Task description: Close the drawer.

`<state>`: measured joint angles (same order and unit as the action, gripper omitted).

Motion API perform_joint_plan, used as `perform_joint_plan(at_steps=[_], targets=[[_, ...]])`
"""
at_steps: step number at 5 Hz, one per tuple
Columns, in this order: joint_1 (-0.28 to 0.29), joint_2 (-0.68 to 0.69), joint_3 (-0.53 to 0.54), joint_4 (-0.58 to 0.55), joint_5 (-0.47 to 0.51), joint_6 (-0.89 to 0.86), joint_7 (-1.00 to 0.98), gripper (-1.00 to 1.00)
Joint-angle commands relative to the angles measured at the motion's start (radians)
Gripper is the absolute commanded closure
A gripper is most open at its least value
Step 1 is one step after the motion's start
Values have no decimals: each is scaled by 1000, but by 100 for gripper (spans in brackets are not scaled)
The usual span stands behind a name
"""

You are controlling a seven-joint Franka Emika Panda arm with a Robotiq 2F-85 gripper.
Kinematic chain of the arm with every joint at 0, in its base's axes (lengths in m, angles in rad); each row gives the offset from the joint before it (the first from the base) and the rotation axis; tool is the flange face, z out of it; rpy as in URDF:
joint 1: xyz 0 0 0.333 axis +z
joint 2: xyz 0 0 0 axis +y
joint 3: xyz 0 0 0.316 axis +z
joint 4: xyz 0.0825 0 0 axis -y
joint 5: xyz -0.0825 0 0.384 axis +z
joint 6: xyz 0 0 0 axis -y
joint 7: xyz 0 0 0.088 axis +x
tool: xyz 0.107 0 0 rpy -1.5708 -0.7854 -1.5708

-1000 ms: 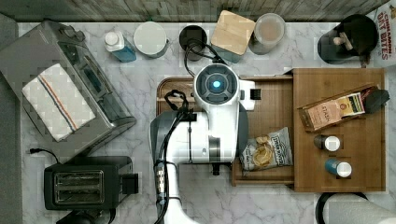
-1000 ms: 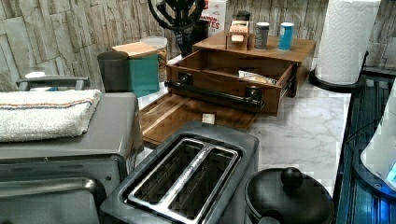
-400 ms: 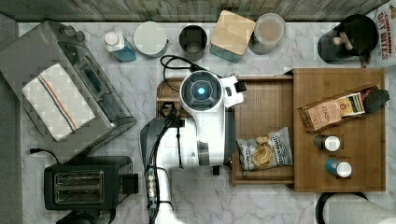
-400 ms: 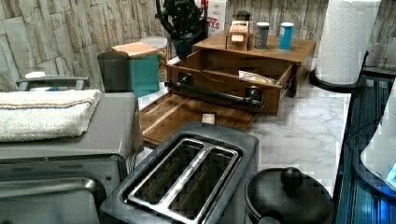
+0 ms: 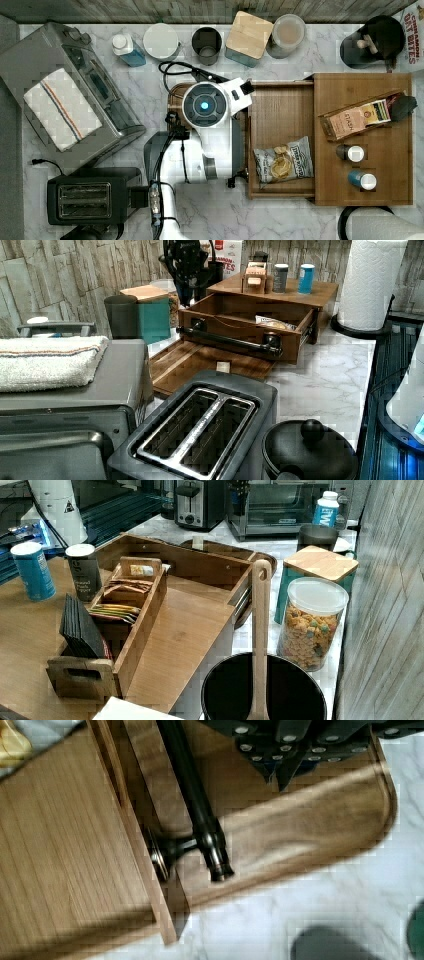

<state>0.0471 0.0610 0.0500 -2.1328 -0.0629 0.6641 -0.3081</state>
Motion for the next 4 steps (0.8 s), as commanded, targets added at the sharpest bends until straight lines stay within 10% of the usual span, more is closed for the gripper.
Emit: perform_joint_plan(at_steps=[1,4], targets=[[54,61,60,-84,-105,52,-10,100],[28,111,22,-131,-115,148,-91,100]])
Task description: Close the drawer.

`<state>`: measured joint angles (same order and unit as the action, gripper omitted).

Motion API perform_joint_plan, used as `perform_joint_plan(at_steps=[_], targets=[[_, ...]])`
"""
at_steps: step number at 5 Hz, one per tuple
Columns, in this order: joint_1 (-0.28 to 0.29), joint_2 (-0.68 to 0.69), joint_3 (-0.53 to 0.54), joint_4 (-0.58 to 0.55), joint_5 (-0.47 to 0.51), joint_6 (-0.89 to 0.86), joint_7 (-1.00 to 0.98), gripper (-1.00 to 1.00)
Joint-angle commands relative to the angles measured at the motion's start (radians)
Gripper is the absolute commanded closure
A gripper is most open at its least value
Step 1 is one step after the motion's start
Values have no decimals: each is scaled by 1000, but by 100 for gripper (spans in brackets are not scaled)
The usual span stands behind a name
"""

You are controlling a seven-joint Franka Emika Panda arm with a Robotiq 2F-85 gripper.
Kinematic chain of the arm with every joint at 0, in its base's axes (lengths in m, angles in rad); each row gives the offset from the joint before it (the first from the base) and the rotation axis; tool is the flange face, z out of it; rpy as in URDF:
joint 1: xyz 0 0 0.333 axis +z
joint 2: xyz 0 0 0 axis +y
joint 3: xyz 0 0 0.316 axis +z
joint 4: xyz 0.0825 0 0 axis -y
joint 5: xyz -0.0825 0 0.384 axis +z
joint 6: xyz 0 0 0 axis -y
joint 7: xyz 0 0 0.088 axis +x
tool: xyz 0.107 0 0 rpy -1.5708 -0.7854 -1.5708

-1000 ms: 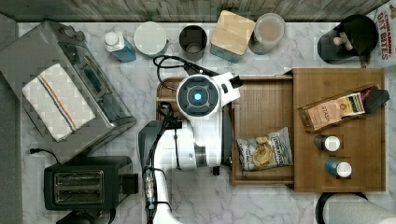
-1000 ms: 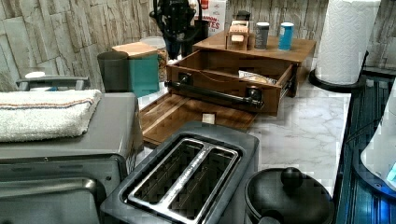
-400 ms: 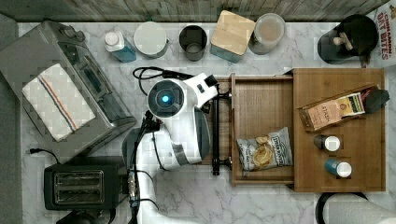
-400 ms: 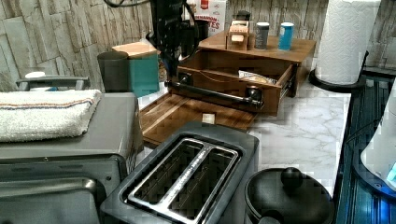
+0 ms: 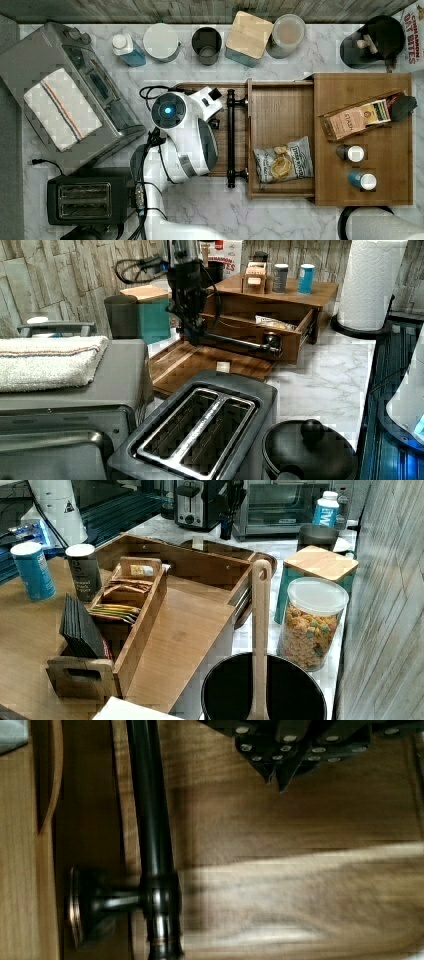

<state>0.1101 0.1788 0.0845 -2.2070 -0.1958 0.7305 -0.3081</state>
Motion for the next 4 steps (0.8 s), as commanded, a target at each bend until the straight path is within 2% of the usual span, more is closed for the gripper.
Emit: perform_joint_plan(at_steps=[1,2,3,4], targets=[[-38,15,-31,-84,-32,167,-62,100],[-57,40,-32,-84,-5,175,-67,100],[-54,42,-43,-69,-41,145,-65,100],[-95,40,-51,-64,-7,131,-184,100]])
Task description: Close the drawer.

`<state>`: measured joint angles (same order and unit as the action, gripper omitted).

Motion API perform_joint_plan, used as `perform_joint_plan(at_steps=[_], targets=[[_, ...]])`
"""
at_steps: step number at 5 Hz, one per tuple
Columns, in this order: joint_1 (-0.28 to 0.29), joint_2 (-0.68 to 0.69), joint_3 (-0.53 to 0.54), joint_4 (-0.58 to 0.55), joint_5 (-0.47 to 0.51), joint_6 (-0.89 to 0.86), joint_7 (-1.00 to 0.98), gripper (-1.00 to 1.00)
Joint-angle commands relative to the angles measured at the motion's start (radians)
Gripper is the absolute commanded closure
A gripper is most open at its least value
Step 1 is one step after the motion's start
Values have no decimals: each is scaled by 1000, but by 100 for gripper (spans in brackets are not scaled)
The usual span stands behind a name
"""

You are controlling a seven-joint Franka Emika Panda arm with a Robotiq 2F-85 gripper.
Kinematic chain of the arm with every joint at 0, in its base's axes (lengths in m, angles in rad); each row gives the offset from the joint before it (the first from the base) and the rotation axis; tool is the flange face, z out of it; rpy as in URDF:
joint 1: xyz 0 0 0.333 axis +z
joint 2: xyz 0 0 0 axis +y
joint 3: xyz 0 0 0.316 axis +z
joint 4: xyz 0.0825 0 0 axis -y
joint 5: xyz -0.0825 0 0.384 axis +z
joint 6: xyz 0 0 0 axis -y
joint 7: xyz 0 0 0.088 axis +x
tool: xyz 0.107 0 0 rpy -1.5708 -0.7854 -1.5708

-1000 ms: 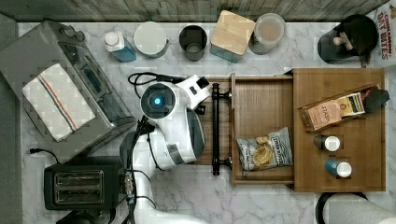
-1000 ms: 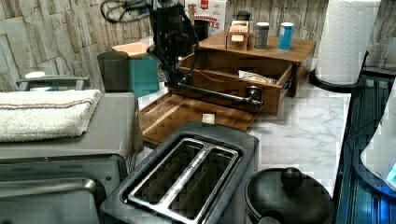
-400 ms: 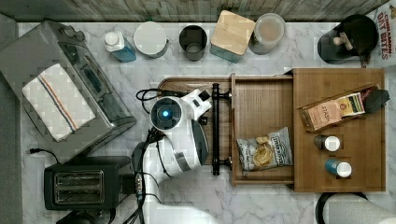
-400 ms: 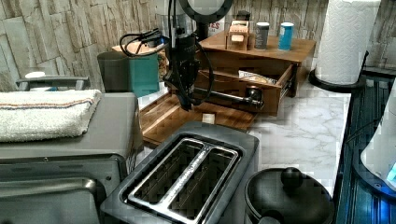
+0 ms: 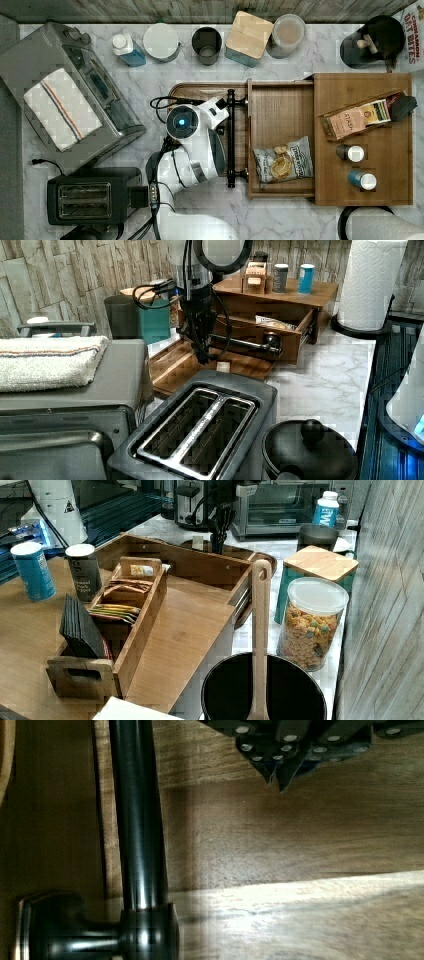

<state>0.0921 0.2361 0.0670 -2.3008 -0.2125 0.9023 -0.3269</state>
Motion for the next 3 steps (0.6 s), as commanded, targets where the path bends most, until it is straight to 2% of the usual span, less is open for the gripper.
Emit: perform_joint_plan(at_steps=[1,2,3], targets=[[-106,-46,-54,23,-18,-58,-248,100],[-149,-60,-70,35,7,-89,-359,100],[-193,-62,-97,25,16,-42,-448,100]])
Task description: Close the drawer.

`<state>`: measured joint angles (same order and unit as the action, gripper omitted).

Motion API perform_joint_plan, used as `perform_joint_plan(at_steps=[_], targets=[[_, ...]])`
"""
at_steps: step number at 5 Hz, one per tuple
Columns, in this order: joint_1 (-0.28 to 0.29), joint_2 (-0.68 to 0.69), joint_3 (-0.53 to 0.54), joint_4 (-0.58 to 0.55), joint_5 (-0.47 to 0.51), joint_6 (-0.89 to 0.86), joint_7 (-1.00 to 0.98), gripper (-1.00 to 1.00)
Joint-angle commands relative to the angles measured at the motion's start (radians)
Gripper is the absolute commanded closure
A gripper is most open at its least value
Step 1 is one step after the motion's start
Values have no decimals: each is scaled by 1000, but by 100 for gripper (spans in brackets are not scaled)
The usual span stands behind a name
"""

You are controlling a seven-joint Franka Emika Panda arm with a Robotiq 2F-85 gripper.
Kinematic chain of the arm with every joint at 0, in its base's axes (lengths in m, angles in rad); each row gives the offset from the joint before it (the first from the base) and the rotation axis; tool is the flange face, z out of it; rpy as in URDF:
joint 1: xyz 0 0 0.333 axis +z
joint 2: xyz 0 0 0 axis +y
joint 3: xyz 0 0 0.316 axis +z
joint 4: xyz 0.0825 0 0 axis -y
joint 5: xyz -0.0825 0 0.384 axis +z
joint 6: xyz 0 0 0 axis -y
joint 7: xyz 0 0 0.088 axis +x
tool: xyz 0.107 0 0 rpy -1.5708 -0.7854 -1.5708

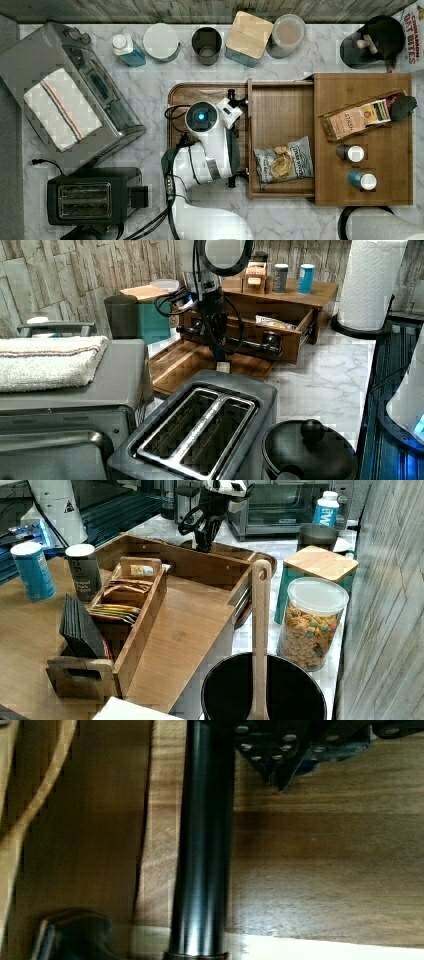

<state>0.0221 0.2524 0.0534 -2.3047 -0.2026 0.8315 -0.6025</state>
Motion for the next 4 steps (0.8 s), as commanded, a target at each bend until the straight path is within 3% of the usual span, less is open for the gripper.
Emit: perform_joint_plan(at_steps=[1,4], targets=[[-166,-79,-116,33,-15,56,-218,100],[-254,-45,-255,180,8,-53,-290,100]])
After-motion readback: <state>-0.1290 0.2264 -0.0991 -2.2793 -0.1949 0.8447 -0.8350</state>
